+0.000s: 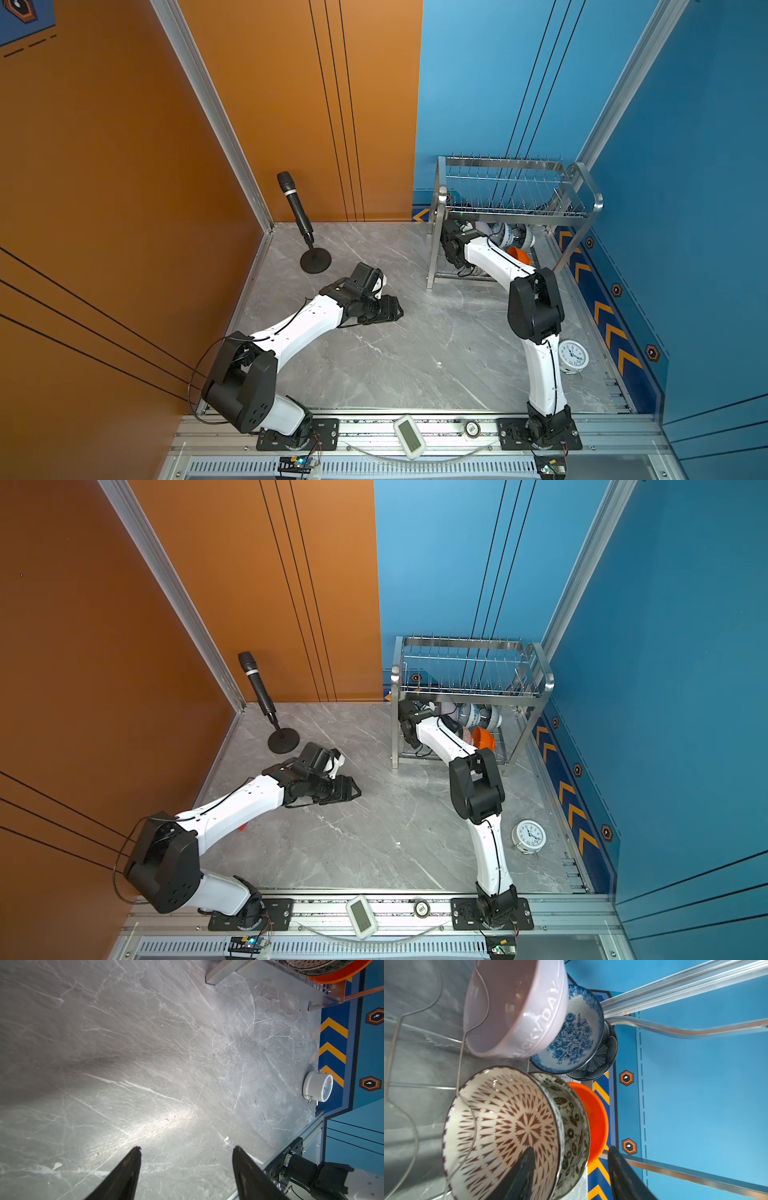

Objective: Load bowls into a dish rack
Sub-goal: Place the bowl in the dish rack, then reset both arms

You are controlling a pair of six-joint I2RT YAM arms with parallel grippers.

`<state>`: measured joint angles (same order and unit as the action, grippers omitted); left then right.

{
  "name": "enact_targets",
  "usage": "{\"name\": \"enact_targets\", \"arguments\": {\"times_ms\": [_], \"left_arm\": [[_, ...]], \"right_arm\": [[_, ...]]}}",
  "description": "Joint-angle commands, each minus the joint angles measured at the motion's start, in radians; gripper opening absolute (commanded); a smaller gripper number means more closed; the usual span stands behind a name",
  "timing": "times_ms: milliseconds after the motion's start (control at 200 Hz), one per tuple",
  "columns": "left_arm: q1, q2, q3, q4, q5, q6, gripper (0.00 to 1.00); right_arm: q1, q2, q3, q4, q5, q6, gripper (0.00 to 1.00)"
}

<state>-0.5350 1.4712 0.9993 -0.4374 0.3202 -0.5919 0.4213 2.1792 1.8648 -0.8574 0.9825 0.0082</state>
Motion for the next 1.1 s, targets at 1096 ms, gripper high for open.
{"name": "enact_targets", "arguments": {"times_ms": [1096], "left_arm": [[0.001,-0.089,0.004,-0.074,-0.049,0.032,0.71]], "right_arm": [[0.033,-0.379,-0.32,0.07,-0.421,0.221,0.67]]}}
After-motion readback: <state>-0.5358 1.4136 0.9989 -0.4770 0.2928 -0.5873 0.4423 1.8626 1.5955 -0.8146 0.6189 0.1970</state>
